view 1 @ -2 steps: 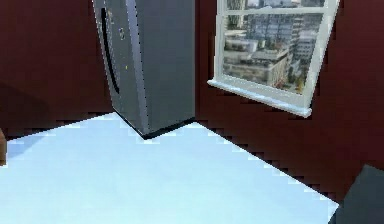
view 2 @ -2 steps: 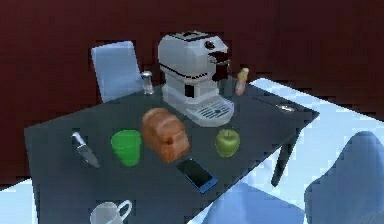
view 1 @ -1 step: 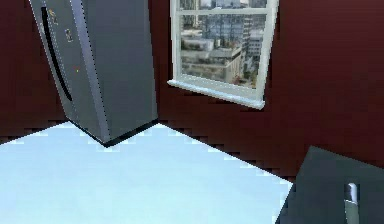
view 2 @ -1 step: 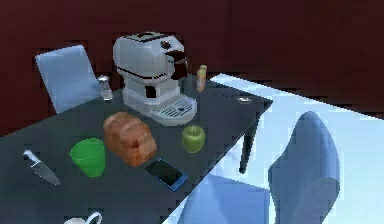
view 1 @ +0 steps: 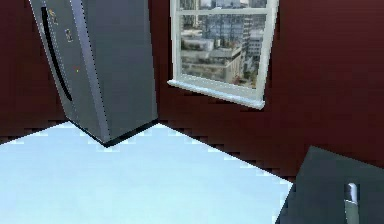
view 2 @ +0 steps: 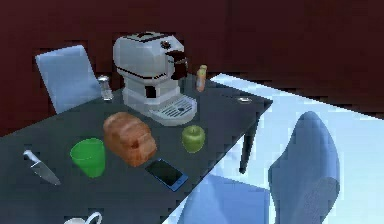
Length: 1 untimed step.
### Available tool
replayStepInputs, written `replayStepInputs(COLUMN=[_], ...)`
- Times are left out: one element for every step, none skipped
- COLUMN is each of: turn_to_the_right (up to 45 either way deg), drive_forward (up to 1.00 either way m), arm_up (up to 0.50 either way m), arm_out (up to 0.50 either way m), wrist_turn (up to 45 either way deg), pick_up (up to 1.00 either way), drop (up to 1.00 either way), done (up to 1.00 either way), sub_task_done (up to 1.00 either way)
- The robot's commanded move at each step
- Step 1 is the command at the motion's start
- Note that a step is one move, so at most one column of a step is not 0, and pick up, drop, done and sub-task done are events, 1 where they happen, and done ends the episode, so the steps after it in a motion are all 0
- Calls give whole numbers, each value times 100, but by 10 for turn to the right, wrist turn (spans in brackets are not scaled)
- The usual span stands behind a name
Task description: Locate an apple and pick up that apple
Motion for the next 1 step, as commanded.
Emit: replayStepInputs(turn_to_the_right=[0], drive_forward=[0], arm_up=[38], arm_out=[0], wrist_turn=[0], pick_up=[0], drop=[0], done=[0], sub_task_done=[0])
